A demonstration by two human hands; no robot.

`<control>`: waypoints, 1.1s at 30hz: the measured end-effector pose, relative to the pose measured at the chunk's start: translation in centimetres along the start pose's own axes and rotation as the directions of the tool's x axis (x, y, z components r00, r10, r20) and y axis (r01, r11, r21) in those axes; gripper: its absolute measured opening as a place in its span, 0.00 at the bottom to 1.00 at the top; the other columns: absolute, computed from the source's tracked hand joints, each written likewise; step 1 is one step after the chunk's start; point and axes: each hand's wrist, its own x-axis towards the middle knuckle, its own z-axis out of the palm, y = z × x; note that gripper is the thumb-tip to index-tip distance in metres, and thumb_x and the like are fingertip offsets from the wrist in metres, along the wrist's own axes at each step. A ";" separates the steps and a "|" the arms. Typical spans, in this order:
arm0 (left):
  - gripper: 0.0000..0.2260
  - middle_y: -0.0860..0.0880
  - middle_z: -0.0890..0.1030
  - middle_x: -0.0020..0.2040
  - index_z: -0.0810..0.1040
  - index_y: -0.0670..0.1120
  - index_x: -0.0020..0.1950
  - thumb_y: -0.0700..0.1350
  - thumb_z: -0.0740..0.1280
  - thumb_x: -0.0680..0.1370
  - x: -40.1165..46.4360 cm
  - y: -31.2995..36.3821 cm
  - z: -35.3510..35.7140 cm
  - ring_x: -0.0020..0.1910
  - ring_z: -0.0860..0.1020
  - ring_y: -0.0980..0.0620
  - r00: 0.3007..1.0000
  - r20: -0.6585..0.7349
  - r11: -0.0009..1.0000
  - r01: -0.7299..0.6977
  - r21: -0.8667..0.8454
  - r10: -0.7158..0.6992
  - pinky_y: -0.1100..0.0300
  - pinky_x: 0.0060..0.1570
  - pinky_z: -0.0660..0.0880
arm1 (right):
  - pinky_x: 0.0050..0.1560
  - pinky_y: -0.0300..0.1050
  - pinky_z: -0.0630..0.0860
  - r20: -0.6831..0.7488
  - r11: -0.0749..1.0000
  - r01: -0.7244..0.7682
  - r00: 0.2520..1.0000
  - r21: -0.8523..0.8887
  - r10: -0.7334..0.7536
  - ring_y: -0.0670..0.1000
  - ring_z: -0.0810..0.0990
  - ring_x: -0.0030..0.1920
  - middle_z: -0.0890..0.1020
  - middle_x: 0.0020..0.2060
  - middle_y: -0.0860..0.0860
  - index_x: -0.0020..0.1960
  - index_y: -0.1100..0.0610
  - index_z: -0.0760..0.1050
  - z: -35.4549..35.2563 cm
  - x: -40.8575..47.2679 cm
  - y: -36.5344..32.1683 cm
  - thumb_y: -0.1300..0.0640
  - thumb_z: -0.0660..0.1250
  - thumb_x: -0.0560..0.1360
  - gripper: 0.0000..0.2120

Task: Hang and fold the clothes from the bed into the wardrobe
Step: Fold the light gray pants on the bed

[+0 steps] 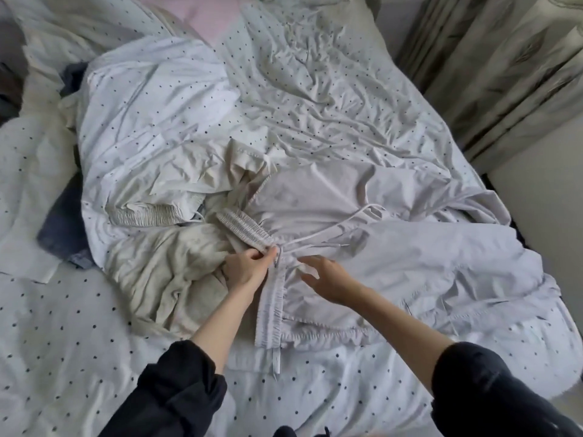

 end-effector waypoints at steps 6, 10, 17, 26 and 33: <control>0.17 0.47 0.67 0.28 0.66 0.45 0.31 0.46 0.70 0.74 0.3 -1.9 -1.4 0.31 0.65 0.50 0.997 -0.043 0.976 0.052 -0.213 -0.063 0.59 0.28 0.58 | 0.75 0.51 0.51 0.039 0.982 0.106 0.994 -0.155 -0.101 0.51 0.50 0.77 0.53 0.77 0.48 0.77 0.49 0.53 1.9 0.0 0.7 0.54 0.58 0.80 0.27; 0.12 0.47 0.72 0.31 0.72 0.40 0.38 0.45 0.69 0.76 0.1 -4.6 -2.9 0.32 0.69 0.49 0.982 -0.062 0.939 0.151 -0.309 -0.178 0.60 0.27 0.62 | 0.74 0.55 0.44 0.075 0.960 0.088 0.995 -0.267 -0.071 0.52 0.43 0.77 0.46 0.77 0.49 0.77 0.47 0.51 2.2 0.4 0.9 0.52 0.57 0.81 0.27; 0.11 0.38 0.74 0.55 0.71 0.38 0.53 0.34 0.68 0.72 -0.2 -2.5 -1.5 0.55 0.72 0.41 0.947 -0.316 0.998 0.044 -0.052 -0.059 0.56 0.49 0.71 | 0.75 0.54 0.46 0.048 0.952 0.085 0.996 -0.296 -0.074 0.50 0.47 0.77 0.50 0.77 0.48 0.76 0.48 0.54 1.0 0.3 4.5 0.52 0.56 0.81 0.26; 0.16 0.37 0.75 0.61 0.76 0.38 0.57 0.34 0.64 0.69 -3.8 2.9 9.7 0.62 0.73 0.34 0.711 -0.019 0.620 -0.599 0.507 0.703 0.39 0.54 0.71 | 0.73 0.54 0.52 -0.288 0.986 -0.097 0.956 -0.135 0.055 0.51 0.58 0.74 0.63 0.74 0.50 0.73 0.50 0.63 -5.6 -1.4 15.3 0.51 0.56 0.81 0.21; 0.20 0.38 0.75 0.63 0.77 0.40 0.61 0.42 0.57 0.71 -5.7 11.6 23.6 0.63 0.74 0.36 0.605 0.240 0.406 -0.728 0.552 0.760 0.37 0.56 0.72 | 0.63 0.59 0.66 -0.617 0.944 -0.319 0.727 0.084 0.301 0.61 0.70 0.65 0.74 0.64 0.58 0.66 0.60 0.71 -13.5 -3.5 31.7 0.57 0.63 0.77 0.18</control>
